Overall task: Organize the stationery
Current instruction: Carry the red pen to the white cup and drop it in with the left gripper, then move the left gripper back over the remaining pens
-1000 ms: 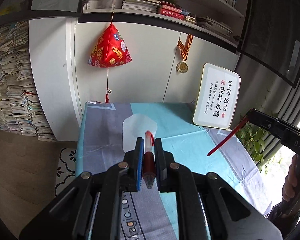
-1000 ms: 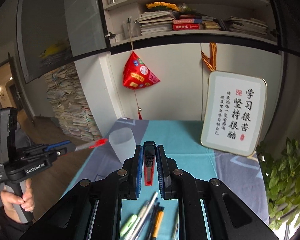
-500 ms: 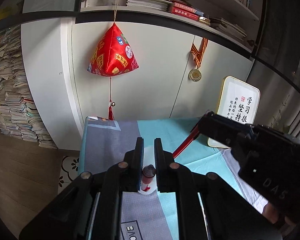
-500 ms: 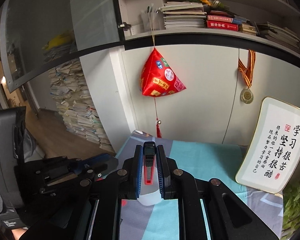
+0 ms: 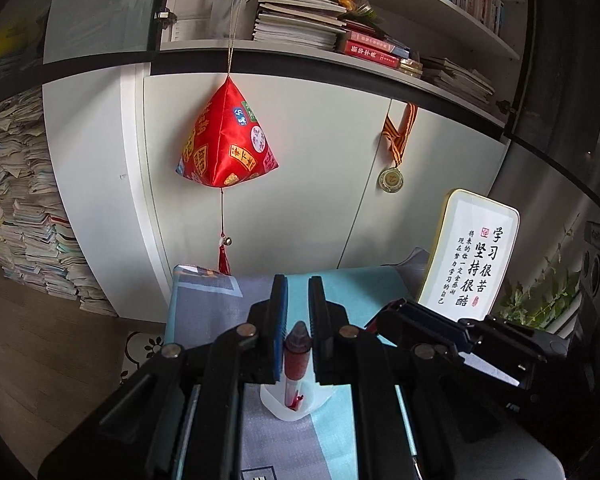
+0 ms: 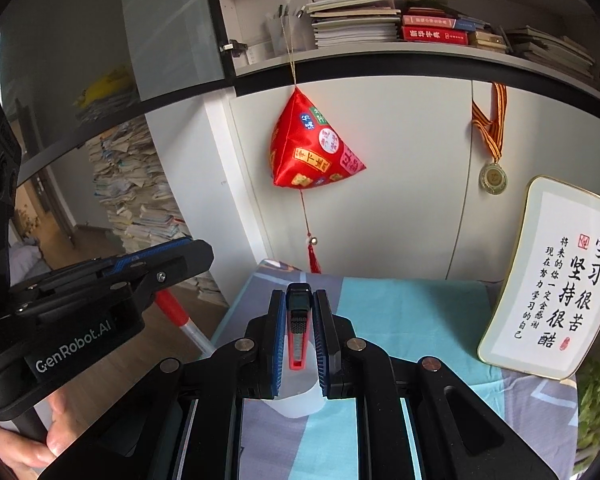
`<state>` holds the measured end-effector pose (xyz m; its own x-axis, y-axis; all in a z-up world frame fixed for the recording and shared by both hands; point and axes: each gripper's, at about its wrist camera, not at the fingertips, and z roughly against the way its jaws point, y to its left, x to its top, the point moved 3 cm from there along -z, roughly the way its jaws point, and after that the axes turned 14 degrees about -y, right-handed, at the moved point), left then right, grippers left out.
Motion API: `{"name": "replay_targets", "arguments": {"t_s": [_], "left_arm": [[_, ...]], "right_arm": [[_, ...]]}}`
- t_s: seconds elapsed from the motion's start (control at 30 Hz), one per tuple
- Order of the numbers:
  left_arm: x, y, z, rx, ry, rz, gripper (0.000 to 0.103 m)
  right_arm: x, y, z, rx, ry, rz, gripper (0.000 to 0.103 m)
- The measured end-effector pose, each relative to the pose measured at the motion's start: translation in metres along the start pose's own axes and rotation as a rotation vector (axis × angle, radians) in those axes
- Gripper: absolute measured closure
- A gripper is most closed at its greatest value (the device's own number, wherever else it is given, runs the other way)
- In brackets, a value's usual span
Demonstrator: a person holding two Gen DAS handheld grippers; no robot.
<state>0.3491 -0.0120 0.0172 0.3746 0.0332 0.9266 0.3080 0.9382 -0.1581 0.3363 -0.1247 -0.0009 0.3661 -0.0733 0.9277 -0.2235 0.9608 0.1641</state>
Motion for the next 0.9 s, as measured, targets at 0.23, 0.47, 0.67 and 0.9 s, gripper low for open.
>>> {"name": "replay_targets", "arguments": {"t_s": [0.23, 0.47, 0.67, 0.9], "left_arm": [[-0.027, 0.012, -0.031, 0.003, 0.025, 0.046, 0.095], [-0.067, 0.036, -0.036, 0.007, 0.094, 0.157, 0.074], [-0.065, 0.027, 0.027, 0.028, -0.036, 0.131, 0.018], [-0.108, -0.014, 0.086, 0.045, -0.03, -0.016, 0.007]], "right_arm": [[-0.026, -0.002, -0.022, 0.0, 0.027, -0.009, 0.088], [-0.047, -0.026, -0.012, -0.066, 0.023, -0.029, 0.057], [-0.062, -0.049, 0.045, -0.147, -0.03, 0.054, 0.032], [-0.121, -0.097, 0.098, -0.23, 0.114, -0.007, 0.03]]}}
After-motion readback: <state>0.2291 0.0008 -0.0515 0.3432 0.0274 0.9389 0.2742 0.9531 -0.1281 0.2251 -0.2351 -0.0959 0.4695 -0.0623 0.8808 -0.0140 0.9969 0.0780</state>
